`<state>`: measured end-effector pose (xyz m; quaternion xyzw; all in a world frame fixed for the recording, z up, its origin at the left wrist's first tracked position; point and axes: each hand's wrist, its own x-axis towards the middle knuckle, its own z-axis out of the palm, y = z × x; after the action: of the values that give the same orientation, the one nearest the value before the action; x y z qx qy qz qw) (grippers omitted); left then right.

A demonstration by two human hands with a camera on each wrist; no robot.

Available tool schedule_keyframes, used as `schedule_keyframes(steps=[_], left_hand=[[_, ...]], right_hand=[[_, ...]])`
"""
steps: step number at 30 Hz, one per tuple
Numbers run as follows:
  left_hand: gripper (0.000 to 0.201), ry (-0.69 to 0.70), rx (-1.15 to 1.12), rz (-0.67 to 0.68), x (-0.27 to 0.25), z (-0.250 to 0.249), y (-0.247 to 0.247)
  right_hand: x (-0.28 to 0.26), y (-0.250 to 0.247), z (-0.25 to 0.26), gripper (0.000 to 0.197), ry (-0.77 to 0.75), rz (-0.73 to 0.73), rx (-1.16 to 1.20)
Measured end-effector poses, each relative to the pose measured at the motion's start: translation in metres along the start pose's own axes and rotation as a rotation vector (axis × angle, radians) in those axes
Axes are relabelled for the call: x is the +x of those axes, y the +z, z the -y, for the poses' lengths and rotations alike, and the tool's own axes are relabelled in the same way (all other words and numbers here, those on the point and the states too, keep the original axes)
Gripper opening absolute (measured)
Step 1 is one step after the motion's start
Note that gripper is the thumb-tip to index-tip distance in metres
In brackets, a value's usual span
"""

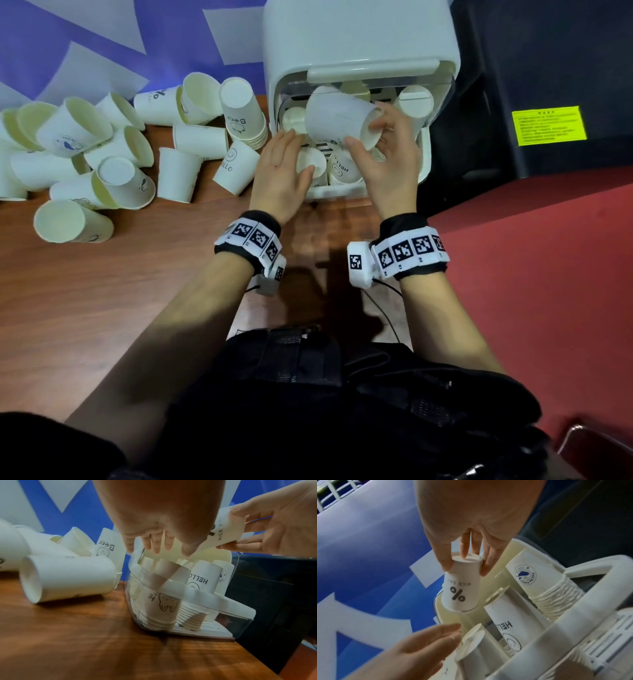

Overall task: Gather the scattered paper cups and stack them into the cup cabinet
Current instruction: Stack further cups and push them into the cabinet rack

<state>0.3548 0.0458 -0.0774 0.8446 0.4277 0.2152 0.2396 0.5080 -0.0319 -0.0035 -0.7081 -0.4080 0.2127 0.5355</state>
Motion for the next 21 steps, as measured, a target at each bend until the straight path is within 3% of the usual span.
schedule_keyframes(steps=[5,10,14,21], left_hand=[[0.045,-0.031,-0.066,-0.105,-0.012,0.001,-0.001],[0.044,-0.011,-0.074,-0.126,-0.011,0.003,-0.007],[0.042,-0.002,-0.097,-0.152,-0.010,0.001,-0.007],[0.041,-0.046,-0.122,-0.133,-0.018,0.002,-0.008]], right_hand=[[0.002,0.015,-0.002,0.042,-0.081,-0.030,-0.135],[0.002,0.015,-0.010,0.027,-0.090,-0.182,-0.204],[0.015,0.016,-0.016,0.025,-0.118,-0.232,-0.298],[0.028,0.025,-0.030,0.027,-0.158,-0.171,-0.382]])
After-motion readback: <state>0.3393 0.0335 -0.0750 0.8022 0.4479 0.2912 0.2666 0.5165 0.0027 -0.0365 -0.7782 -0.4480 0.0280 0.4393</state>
